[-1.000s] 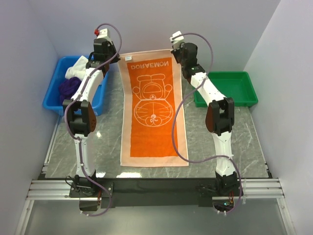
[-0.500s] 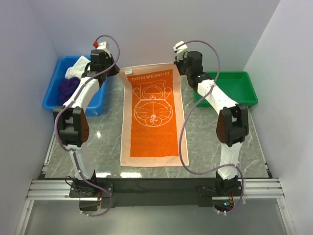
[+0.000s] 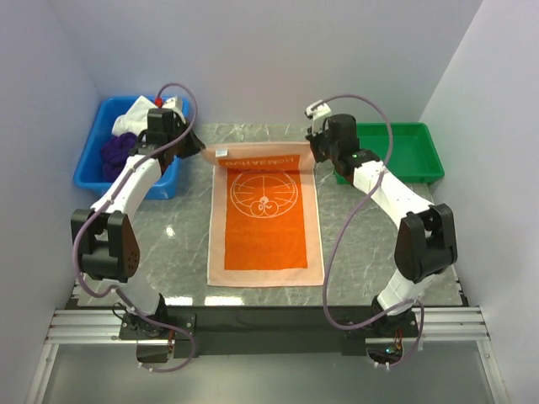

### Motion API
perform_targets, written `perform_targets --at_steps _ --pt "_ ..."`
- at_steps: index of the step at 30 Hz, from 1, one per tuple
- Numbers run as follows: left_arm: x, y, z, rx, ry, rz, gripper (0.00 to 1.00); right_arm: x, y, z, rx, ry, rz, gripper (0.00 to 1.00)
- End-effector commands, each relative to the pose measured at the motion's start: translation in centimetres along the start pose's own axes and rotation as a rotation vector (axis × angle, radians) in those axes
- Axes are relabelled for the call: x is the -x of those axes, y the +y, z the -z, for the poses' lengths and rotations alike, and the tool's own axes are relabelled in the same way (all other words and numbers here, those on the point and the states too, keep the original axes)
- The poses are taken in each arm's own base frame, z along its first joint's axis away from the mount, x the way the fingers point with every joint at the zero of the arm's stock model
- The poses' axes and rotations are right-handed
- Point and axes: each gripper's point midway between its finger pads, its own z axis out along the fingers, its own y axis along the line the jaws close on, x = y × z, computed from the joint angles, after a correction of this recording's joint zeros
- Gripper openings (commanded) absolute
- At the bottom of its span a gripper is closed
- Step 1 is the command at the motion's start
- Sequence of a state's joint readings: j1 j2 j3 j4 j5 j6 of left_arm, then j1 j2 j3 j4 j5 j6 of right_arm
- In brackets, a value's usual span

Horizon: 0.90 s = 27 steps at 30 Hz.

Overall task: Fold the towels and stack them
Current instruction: Fold the towel

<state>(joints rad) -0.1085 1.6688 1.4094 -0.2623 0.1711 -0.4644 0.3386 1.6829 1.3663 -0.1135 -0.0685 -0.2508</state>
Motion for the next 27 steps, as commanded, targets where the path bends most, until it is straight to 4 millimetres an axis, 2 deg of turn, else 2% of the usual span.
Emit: perform_targets --at_steps 1,3,7,9,11,15,22,27 --pt "1.6 1.7 3.4 0.067 -0.066 0.027 0.00 -0.7 -1.3 3.2 -0.086 0.026 -0.030 0.00" --pt "0.5 2.1 3.9 0.077 -0.045 0.035 0.00 -1.7 -0.8 3.9 -0.089 0.048 -0.030 0.00" --pt "-0.7 2.1 5.2 0.083 -0.025 0.074 0.00 -1.5 -0.5 5.9 -0.100 0.031 -0.035 0.00" --pt "-2.1 2.2 5.3 0.076 0.013 0.103 0.01 -2.3 -0.1 6.4 -0.093 0.046 -0.049 0.00" --pt "-3.4 1.9 5.8 0.057 0.041 0.118 0.01 -2.0 0.3 7.4 -0.088 0.029 -0.063 0.00" --pt "-4.7 1.9 7.1 0.052 0.053 0.144 0.01 -3.6 1.4 8.3 -0.073 0.057 -0.079 0.00" --pt "-7.5 1.4 9.7 0.014 0.093 0.154 0.01 -5.4 1.9 10.3 -0.092 0.081 -0.123 0.00" --pt "-10.1 1.9 10.4 0.020 0.140 0.167 0.01 -7.4 2.8 11.0 -0.093 0.126 -0.195 0.00"
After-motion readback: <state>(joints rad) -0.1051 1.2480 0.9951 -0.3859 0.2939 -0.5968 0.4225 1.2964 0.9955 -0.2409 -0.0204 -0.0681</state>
